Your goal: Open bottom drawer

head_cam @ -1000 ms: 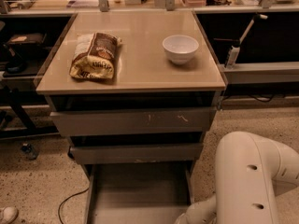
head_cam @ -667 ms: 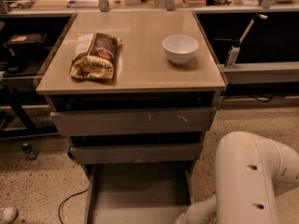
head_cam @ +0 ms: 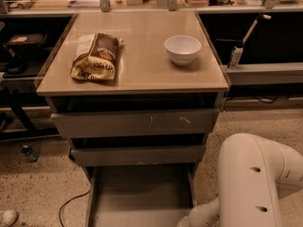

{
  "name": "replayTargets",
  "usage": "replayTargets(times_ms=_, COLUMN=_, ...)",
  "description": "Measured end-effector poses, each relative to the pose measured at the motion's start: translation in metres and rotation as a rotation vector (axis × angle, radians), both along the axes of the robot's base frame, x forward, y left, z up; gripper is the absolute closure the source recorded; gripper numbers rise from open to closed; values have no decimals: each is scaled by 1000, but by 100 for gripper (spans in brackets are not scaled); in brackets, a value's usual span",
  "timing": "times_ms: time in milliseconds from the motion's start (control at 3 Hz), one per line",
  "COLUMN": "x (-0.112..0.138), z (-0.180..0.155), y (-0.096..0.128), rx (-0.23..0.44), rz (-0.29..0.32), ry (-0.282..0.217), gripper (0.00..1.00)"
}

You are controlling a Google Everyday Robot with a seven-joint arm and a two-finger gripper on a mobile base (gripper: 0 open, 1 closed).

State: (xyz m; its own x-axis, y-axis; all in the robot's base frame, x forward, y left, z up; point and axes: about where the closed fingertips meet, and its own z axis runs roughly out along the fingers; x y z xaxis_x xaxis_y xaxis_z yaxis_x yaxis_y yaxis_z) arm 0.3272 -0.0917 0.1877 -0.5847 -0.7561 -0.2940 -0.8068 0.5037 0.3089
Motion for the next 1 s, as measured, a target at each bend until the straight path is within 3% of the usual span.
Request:
replayTargets(times_ms=333, x=0, z=0, y=0, rx=0, rz=0, ry=0, gripper=11)
replayTargets(times_ms=667, x=0, z=0, y=0, rx=0, rz=0, ry=0, gripper=0)
replayTargets(times_ms=1000, x=0, z=0, y=0, rx=0, rz=0, ry=0, gripper=0)
